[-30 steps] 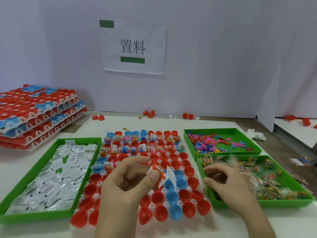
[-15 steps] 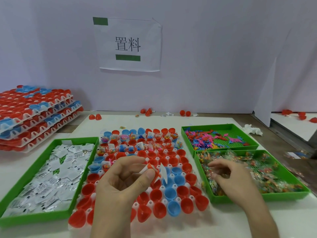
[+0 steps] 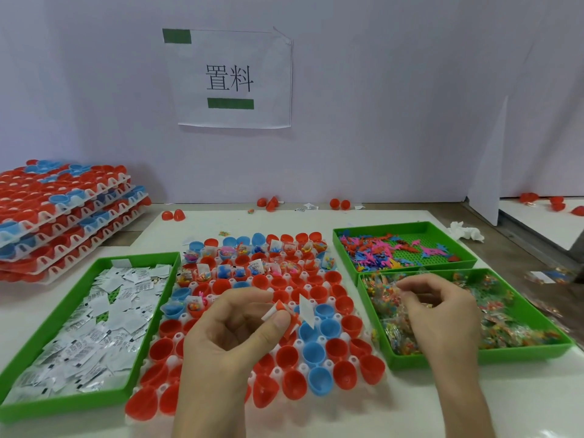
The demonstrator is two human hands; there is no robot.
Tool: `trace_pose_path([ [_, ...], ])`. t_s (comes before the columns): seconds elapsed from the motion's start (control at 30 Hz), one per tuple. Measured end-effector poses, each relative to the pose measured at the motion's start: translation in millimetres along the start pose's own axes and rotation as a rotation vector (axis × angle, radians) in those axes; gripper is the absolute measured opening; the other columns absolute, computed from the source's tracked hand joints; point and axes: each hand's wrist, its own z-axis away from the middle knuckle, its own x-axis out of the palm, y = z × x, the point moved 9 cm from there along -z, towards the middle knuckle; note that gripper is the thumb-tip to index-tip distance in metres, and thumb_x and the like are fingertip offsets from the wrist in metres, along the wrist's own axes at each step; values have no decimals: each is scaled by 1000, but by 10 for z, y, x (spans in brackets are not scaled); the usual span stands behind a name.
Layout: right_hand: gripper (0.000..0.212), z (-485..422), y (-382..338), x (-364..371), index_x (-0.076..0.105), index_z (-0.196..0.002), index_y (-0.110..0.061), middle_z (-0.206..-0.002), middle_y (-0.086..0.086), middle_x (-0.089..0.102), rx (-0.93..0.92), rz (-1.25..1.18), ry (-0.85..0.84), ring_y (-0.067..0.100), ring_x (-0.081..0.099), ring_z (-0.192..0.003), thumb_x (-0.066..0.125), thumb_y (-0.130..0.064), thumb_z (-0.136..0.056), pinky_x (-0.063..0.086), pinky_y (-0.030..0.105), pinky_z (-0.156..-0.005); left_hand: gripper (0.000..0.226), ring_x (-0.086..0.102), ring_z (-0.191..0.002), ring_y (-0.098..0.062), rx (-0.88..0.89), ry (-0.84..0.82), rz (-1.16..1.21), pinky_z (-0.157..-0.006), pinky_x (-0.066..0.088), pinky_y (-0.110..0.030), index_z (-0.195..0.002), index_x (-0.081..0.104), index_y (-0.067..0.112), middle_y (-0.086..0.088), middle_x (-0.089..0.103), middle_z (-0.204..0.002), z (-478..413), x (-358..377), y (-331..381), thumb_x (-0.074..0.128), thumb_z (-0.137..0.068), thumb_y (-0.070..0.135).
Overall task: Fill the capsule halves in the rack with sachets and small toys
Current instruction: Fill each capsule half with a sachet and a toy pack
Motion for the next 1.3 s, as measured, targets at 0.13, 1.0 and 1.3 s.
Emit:
trace_pose_path([
  [0.13, 26, 0, -11, -26, 71, -68, -25, -67, -11, 69, -4, -49, 40, 1, 64, -63, 83, -3, -76, 47, 8, -57, 45, 67, -75, -26, -3, -8, 59, -56, 55, -21, -76, 76, 26, -5, 70, -73, 16, 16, 2, 95, -37, 37],
  [1.0, 24, 9, -72, -163, 68, -80, -20, -78, -4, 69, -65, -163, 167, 18, 68, -77, 80, 1, -77, 57, 26, -73, 35, 68, -88, -41, -20, 29, 46, -65, 54, -30, -77, 76, 25, -12, 71, -80, 39, -39, -11, 85, -43, 30],
  [1.3, 22, 395, -948, 126, 71, -85, -30, -80, -3, 73, -259, -490, -156, 16, 72, -63, 82, -12, -80, 57, 23, -57, 45, 68, -71, -20, 46, -17, 110, -62, 56, -21, -79, 76, 26, -3, 69, -70, 56, 54, 73, 89, -37, 35],
])
